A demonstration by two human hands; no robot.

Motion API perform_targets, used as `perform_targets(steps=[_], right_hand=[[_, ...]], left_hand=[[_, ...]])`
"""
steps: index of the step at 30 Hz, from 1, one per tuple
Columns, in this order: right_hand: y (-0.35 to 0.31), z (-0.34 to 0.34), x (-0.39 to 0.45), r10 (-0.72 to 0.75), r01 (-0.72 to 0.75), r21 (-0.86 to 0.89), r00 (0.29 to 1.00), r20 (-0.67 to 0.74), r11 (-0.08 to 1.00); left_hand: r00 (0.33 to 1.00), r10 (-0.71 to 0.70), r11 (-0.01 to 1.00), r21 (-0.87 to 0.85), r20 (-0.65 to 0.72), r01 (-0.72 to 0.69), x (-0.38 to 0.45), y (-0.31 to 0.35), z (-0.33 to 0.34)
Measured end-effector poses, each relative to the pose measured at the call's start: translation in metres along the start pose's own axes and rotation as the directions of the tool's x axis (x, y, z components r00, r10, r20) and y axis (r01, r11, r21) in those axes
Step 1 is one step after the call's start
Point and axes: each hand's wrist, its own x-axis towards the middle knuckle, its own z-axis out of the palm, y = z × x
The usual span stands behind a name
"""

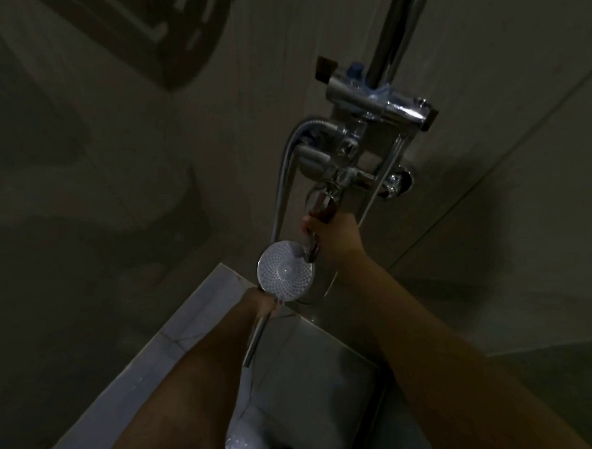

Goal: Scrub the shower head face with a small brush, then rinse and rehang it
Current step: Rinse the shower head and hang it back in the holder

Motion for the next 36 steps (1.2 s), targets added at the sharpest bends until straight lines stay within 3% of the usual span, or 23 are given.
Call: perform_targets(steps=[11, 19, 27, 32, 36], right_hand=[[0.007, 0.002, 0.003, -0.043, 0.043, -0.030, 0.999, 0.013, 0.999], [0.007, 0.002, 0.001, -0.094, 0.094, -0.002, 0.995, 0.033, 0.996], [0.004, -0.002, -0.014, -0.193, 0.188, 0.053, 0.975, 0.112, 0.981], [0.012, 0.007, -0.011, -0.280, 0.277, 0.073, 0.959, 0.035, 0.958], [0.021, 0.009, -0.012, -0.343, 0.343, 0.046, 0.939, -0.004, 0.938]], left_hand=[[0.989, 0.006, 0.983, 0.180, 0.146, -0.032, 0.017, -0.007, 0.029], [0.979, 0.125, 0.943, 0.287, 0.162, -0.168, 0.022, -0.009, 0.028], [0.925, 0.187, 0.883, 0.357, 0.329, -0.306, 0.028, -0.001, 0.015], [0.875, 0.268, 0.822, 0.378, 0.403, -0.426, 0.050, 0.005, 0.001], [0.787, 0.416, 0.713, 0.374, 0.455, -0.593, 0.077, 0.006, -0.007]])
